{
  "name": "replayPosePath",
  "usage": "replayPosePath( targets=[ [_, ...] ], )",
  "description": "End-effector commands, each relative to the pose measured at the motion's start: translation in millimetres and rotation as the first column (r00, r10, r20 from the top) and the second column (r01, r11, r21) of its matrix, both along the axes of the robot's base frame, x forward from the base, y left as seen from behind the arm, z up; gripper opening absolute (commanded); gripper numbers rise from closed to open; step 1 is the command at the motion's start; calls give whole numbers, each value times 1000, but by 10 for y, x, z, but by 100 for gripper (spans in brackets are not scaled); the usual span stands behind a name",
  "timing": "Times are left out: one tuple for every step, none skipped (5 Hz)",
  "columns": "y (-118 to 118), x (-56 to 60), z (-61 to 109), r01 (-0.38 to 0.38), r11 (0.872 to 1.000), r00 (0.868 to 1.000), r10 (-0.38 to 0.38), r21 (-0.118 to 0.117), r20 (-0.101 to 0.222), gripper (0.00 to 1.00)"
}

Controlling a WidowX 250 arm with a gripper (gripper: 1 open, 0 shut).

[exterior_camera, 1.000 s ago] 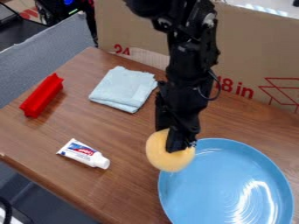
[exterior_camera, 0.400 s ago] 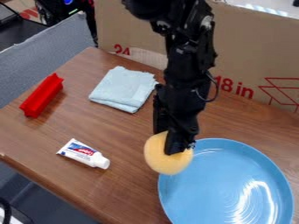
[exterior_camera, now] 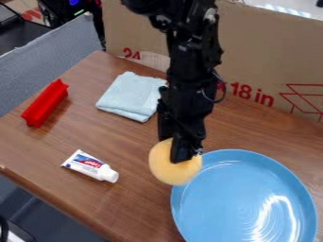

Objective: Move the yellow ball from the blue plate to the table

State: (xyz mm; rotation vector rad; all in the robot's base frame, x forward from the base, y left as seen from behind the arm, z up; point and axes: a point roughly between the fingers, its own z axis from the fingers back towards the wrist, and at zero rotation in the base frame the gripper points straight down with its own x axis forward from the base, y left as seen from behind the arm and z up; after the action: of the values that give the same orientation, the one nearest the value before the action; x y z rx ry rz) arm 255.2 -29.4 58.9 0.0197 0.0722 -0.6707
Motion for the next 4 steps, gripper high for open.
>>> replayPosePath(
  targets=[
    [-55,68,203,-1,1000,999,2,-14,51,0],
    [-117,84,166,-14,1000,998,14,-14,53,0],
    [-114,97,145,-25,999,999,26,-24,40,0],
    [-84,125,151,-30,999,999,31,-28,36,0]
  ],
)
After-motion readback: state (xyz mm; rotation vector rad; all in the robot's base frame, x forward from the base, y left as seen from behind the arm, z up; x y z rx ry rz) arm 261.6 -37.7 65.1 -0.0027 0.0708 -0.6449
